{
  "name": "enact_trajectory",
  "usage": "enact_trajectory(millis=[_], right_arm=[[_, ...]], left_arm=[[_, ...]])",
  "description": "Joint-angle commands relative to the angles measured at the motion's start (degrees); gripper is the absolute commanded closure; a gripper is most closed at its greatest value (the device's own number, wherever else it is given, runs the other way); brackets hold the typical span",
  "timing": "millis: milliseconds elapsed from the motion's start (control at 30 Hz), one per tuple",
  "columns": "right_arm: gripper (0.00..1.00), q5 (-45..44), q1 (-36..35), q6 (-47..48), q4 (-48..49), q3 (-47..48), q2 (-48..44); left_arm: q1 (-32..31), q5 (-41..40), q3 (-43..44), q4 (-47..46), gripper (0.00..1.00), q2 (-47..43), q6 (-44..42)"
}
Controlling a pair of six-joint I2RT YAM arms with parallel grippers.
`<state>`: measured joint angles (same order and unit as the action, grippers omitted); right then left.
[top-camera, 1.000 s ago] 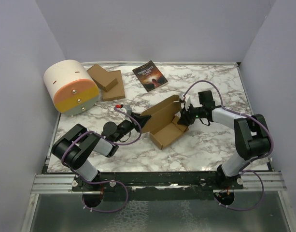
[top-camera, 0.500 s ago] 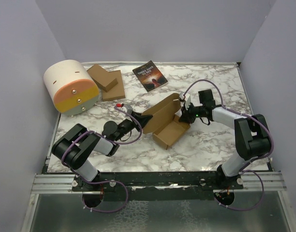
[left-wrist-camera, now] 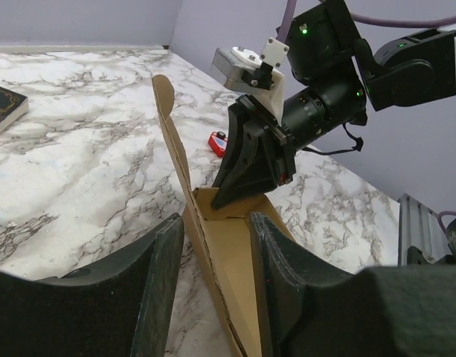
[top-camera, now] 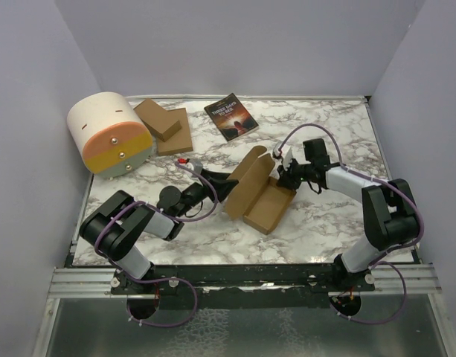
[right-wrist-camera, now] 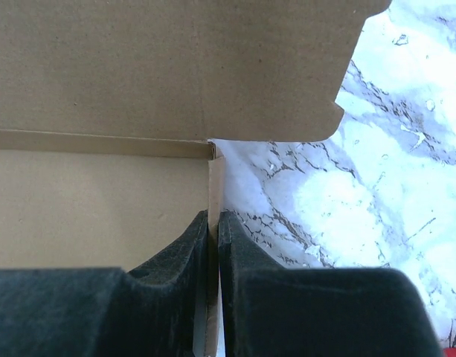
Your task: Fold the paper box
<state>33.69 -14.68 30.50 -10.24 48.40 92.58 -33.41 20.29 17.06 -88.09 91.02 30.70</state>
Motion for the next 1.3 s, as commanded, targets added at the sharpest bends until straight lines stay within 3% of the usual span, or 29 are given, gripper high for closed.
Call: enact_trajectory(millis=[0,133,267,400,667,800,967,1167,1267], right_arm=[[0.90,-2.83,-1.35,1.60,1.98,-0.75,-1.24],[0.84,-3.56,-1.75,2.71,1.72,-0.90,-1.31],[0.79,-4.13,-1.85,4.14,0.94,-0.78,-1.36],[0.78,-4.95,-1.93,6.18,-0.71,-0.49,-1.11],[0.72,-6.21,-1.93,8.06,-2.95,0.38,-0.26],[0.70,-6.71,-1.93,8.69,-3.66,0.63,0.21],[0.76,-7.47,-1.93,8.95,-4.19,1.09,0.54],[0.98,-8.97,-1.93,8.77,-4.54,1.77,0.33],[0.99,-9.72,-1.93,8.66,-4.02,1.73,-0.21]], left_arm=[[-0.49,1.27,1.89,-2.60,0.56,-1.95,2.37],[-0.93,0.99,3.99,9.08,0.57,-5.18,0.95],[-1.24,0.59,6.82,21.49,0.68,-8.28,-2.14],[-1.78,-0.41,10.06,31.93,0.72,-10.32,-5.26],[-2.60,0.03,15.93,44.97,0.74,-11.03,-9.47],[-2.80,1.20,18.13,48.08,0.86,-10.36,-10.68],[-2.89,1.91,20.11,50.30,1.00,-9.65,-11.34],[-3.02,0.59,22.26,53.43,1.00,-11.13,-14.21],[-3.31,-0.47,23.66,55.74,1.00,-11.70,-15.99]])
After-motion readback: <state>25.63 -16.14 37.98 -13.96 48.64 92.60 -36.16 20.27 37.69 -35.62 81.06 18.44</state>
